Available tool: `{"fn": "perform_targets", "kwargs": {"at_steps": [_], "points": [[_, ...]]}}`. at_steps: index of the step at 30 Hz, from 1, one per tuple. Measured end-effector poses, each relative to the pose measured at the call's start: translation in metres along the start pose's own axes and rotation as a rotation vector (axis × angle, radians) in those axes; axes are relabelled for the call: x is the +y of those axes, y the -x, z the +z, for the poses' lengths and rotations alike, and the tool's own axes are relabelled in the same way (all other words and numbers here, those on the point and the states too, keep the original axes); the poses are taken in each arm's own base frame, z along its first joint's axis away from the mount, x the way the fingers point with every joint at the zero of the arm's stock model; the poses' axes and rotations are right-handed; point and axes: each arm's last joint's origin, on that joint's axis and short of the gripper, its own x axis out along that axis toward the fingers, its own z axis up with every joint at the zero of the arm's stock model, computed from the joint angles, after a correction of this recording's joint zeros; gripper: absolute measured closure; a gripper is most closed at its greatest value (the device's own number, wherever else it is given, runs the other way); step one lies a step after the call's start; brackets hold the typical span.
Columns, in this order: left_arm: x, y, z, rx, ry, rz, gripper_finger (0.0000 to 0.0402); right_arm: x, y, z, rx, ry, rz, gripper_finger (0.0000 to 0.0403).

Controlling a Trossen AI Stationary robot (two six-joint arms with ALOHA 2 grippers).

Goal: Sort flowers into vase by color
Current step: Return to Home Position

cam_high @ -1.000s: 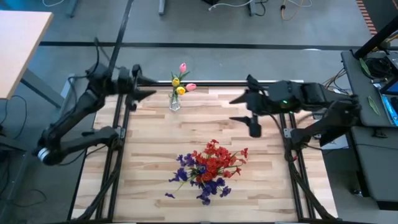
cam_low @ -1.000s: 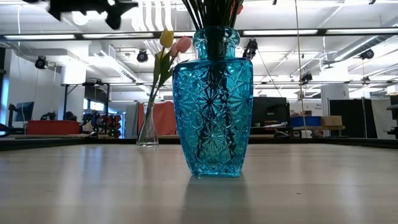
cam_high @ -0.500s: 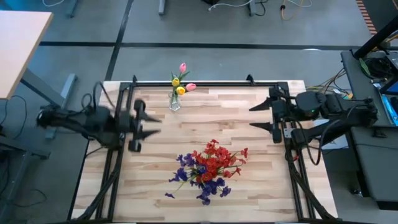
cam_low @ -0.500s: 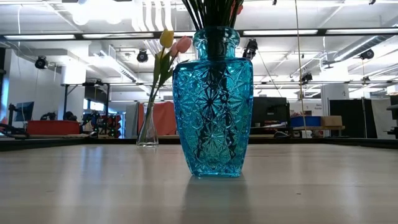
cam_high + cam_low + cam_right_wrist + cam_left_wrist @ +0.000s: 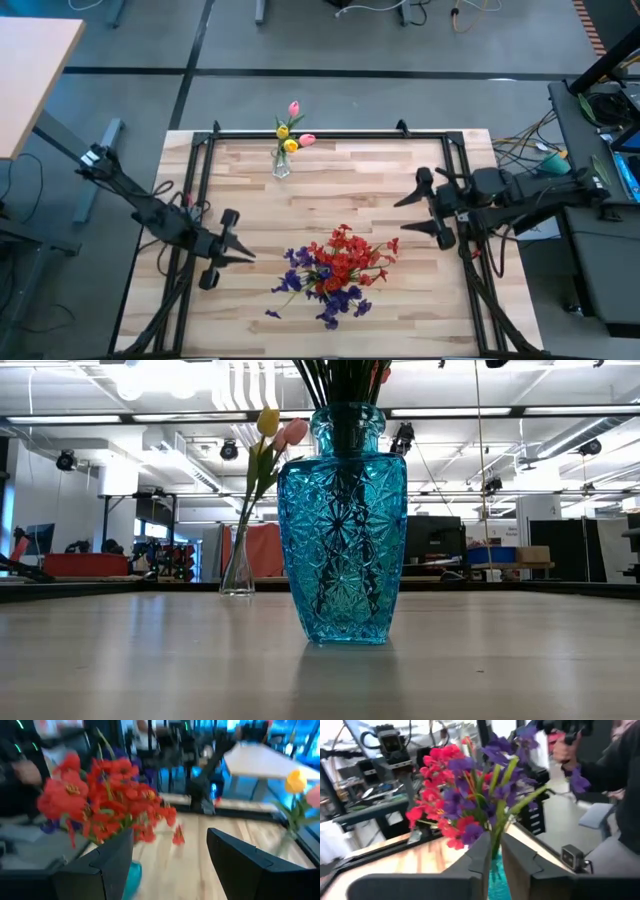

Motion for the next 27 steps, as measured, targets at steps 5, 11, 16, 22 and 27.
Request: {"fn": "perform_targets", "kwargs": {"at_steps": [5,11,16,22,27], "points": [[0.017,0.008,-0.023,-0.052,0.020,0.041,0.0397,-0.009,-0.008,-0.018,-0.110,-0.009,-0.041,0.0158],[0.050,0.018,-0.040,-0.089,0.062,0.035,0.0401,-0.023,-0.011,-0.023,-0.132,-0.026,0.007,0.0158],[0.069,0.024,-0.056,-0.086,0.058,-0.013,0.0401,-0.022,-0.002,-0.027,-0.177,0.009,0.032,0.0158],[0.077,0.031,-0.078,-0.114,0.059,-0.047,0.0401,-0.017,0.013,-0.050,-0.284,0.043,0.040,0.0158],[0.081,0.039,-0.095,-0.152,0.031,-0.033,0.0401,-0.015,0.021,-0.072,-0.385,0.062,0.029,0.0158]]}}
